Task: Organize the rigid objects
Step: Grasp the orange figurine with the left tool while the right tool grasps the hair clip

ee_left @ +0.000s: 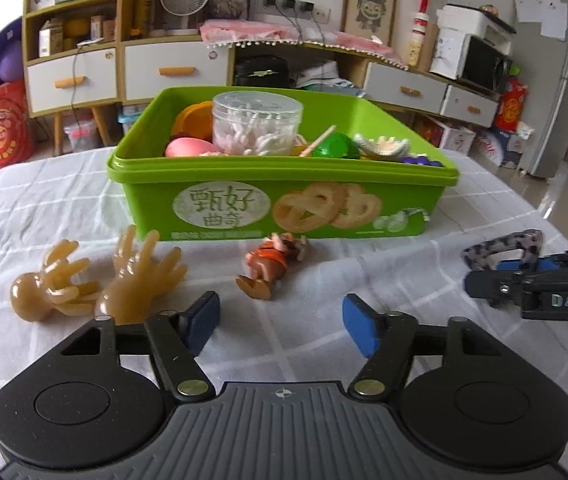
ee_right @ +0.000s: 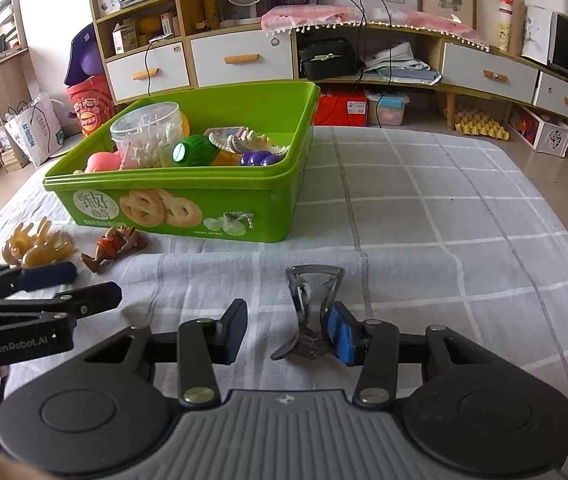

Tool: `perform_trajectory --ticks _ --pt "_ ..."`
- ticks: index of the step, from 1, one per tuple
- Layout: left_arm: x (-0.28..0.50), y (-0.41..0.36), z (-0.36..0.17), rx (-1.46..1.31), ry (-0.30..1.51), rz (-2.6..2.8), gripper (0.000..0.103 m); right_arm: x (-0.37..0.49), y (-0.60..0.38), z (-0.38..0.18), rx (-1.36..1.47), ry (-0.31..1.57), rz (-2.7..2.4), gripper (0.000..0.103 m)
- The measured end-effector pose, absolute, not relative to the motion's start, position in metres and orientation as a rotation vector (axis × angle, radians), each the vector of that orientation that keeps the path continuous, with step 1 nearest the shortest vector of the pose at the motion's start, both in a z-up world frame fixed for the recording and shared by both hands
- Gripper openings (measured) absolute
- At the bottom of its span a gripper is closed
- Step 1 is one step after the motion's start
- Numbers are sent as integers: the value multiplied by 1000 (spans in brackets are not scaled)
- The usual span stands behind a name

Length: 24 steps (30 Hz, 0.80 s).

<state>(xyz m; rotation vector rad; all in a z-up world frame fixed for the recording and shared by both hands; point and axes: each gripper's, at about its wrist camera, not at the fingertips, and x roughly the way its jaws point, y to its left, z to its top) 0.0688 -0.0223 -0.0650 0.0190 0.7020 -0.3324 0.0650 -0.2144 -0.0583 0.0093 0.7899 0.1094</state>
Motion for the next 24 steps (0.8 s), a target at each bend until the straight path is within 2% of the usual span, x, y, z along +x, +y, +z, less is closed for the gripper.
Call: perform_trajectory --ticks 3,6,11,13,16,24 --pt "75 -22 -66 21 697 -321 72 68 -214 -59 6 797 110 21" --pt "80 -24 -67 36 692 -328 67 69 -213 -59 8 803 108 21" --pt "86 -26 -64 29 697 -335 38 71 -214 -57 14 805 104 17" --pt "87 -26 -63 19 705 -332 28 72 -215 -56 22 808 100 11" --pt "88 -23 -61 -11 716 -334 25 73 -215 -55 34 818 94 0" --pt "87 -16 -51 -70 745 -339 24 75 -212 -45 76 836 127 0"
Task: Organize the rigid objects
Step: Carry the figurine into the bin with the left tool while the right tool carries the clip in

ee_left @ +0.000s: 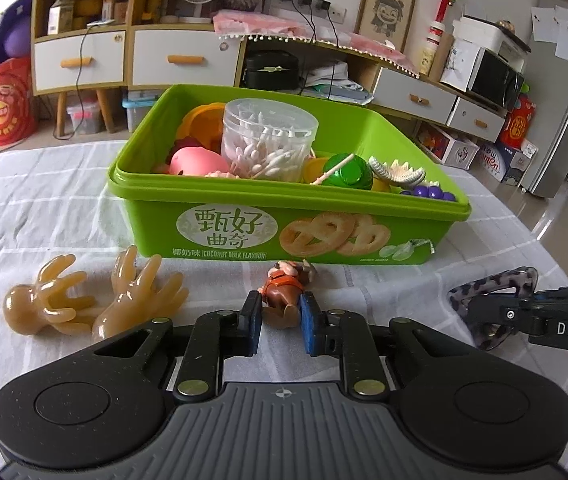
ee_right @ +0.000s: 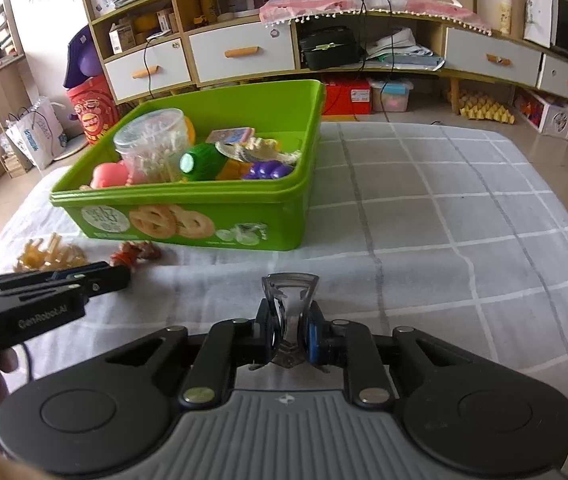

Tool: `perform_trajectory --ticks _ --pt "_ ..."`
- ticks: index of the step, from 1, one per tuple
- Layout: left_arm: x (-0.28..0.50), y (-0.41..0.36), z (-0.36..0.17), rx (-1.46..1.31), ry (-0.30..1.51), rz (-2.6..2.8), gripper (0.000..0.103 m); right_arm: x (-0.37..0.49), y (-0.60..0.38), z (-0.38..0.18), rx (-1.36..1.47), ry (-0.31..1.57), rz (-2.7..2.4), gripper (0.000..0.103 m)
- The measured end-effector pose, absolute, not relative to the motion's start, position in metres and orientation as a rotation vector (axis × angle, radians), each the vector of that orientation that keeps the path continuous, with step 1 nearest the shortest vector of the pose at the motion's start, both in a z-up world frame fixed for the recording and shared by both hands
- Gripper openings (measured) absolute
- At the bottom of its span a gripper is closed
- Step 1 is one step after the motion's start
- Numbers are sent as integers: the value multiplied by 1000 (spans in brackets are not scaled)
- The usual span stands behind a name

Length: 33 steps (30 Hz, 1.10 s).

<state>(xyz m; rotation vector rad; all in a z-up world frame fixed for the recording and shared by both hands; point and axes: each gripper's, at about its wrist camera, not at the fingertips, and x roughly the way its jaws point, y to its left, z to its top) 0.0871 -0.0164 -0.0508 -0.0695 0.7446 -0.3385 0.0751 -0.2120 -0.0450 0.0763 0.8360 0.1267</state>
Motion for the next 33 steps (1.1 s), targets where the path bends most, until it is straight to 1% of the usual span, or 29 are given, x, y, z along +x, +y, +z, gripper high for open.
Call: perform_trajectory --ticks 6,10,25,33 --pt "94 -8 -41 -158 819 -295 24 81 -216 -32 192 857 165 0" --pt "94 1 -32 -228 826 -293 23 85 -220 -24 271 868 176 0" --pt "101 8 19 -300 725 -325 23 100 -220 11 429 828 190 0" --pt "122 9 28 -309 686 -296 23 115 -218 27 516 768 177 0"
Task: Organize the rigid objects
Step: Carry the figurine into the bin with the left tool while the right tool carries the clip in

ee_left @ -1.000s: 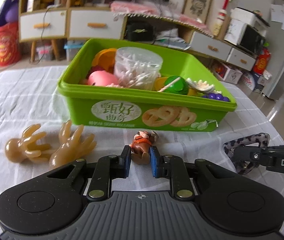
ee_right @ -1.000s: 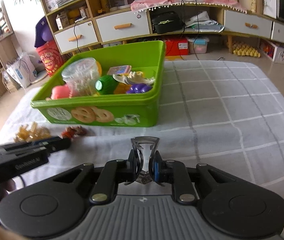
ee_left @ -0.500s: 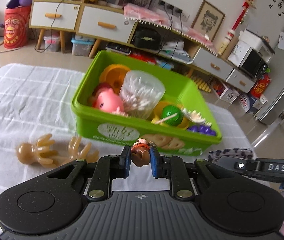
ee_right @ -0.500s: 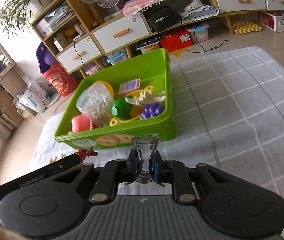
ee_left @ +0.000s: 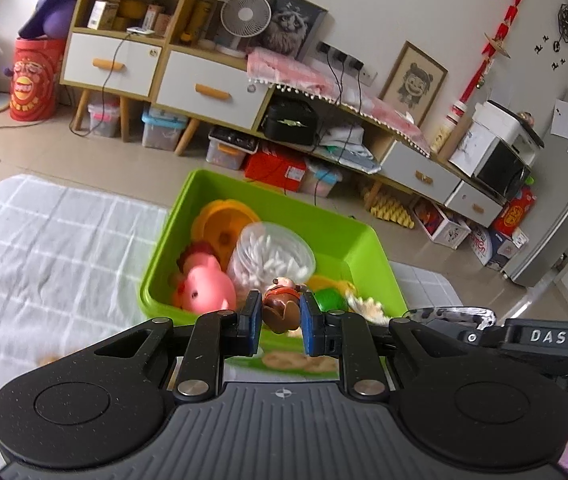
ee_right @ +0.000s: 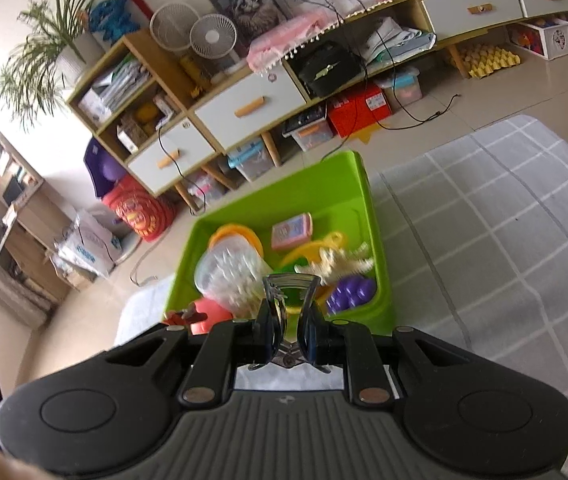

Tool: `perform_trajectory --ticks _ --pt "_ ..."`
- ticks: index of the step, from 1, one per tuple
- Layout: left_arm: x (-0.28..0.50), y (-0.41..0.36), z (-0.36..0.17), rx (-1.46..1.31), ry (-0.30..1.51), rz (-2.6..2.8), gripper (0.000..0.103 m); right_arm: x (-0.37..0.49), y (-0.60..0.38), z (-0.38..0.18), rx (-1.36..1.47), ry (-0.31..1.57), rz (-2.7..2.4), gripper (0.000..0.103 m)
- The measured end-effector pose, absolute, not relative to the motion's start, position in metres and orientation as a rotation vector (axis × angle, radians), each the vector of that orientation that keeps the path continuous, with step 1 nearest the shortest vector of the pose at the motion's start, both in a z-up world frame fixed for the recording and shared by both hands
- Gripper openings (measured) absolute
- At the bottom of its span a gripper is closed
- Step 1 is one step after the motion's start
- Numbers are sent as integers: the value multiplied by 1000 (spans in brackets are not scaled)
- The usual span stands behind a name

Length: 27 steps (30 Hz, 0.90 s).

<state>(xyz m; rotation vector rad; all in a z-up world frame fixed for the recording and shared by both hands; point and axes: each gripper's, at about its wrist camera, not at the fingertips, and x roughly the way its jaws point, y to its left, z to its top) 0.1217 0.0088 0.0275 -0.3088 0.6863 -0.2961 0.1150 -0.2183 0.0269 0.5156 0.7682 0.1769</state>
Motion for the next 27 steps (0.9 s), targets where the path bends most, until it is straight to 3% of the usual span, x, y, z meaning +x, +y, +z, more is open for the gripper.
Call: perform_trajectory --ticks 12,27 --pt "147 10 10 -290 685 -247 24 146 -214 12 587 739 176 0" --pt "150 -7 -8 -215 696 -277 24 165 -198 -1 463 666 141 0"
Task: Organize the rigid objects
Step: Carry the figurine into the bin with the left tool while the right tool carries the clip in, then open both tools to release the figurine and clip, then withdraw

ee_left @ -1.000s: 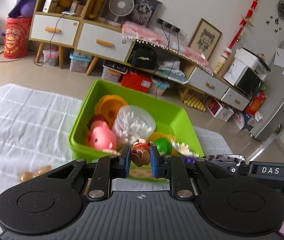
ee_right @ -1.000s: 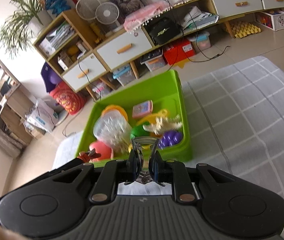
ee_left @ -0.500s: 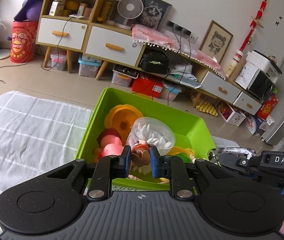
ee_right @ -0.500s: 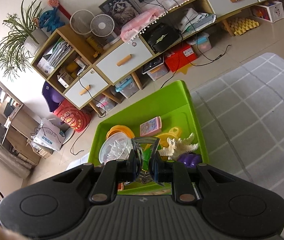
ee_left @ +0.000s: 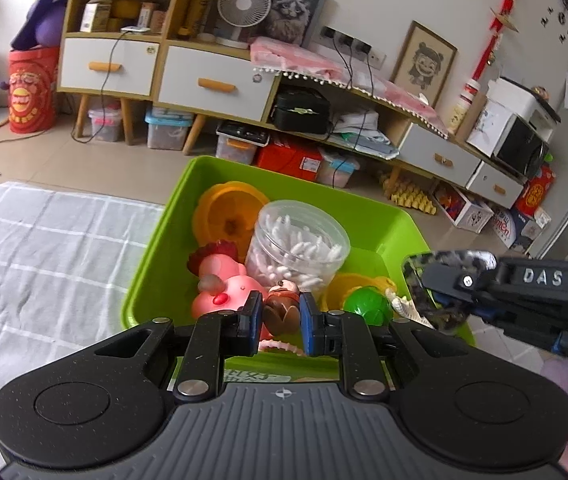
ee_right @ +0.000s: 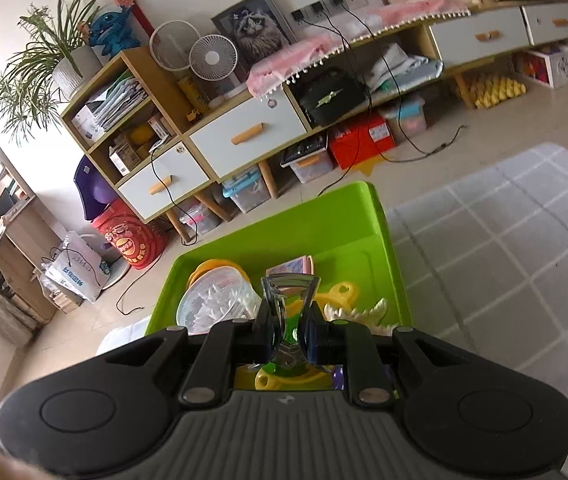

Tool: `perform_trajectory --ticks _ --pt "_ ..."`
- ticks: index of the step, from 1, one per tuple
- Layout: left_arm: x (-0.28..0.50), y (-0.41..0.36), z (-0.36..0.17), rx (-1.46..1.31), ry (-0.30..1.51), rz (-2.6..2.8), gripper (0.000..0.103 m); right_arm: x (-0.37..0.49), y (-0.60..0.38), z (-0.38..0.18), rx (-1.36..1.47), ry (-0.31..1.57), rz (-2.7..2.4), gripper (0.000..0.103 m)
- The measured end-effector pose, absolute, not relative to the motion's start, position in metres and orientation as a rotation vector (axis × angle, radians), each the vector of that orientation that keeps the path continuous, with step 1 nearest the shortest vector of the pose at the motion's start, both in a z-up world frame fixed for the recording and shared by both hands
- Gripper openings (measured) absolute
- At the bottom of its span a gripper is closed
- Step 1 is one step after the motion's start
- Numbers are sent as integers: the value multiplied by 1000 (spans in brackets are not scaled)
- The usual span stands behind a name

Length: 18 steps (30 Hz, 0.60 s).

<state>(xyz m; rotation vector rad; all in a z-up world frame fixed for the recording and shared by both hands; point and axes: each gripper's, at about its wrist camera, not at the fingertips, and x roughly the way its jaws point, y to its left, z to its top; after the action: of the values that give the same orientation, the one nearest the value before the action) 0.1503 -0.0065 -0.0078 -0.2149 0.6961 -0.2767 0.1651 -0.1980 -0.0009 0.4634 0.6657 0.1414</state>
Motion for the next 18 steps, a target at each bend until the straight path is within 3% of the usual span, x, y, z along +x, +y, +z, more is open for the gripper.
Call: perform_trajectory --ticks 6,7,8,11,13,18 --pt "148 -9 -16 -200 701 -305 26 167 -200 1 468 632 139 0" --pt "147 -9 -16 -203 694 -312 33 168 -199 2 463 626 139 0" --pt "146 -9 -15 -204 691 -320 47 168 -199 3 463 618 135 0" --pt "140 -8 -9 -195 653 -313 77 167 -199 7 466 623 109 19" --pt "136 -7 -5 -202 643 -331 82 164 -198 11 464 618 115 31" --pt "126 -5 2 -175 667 -368 93 152 -196 22 460 615 134 45"
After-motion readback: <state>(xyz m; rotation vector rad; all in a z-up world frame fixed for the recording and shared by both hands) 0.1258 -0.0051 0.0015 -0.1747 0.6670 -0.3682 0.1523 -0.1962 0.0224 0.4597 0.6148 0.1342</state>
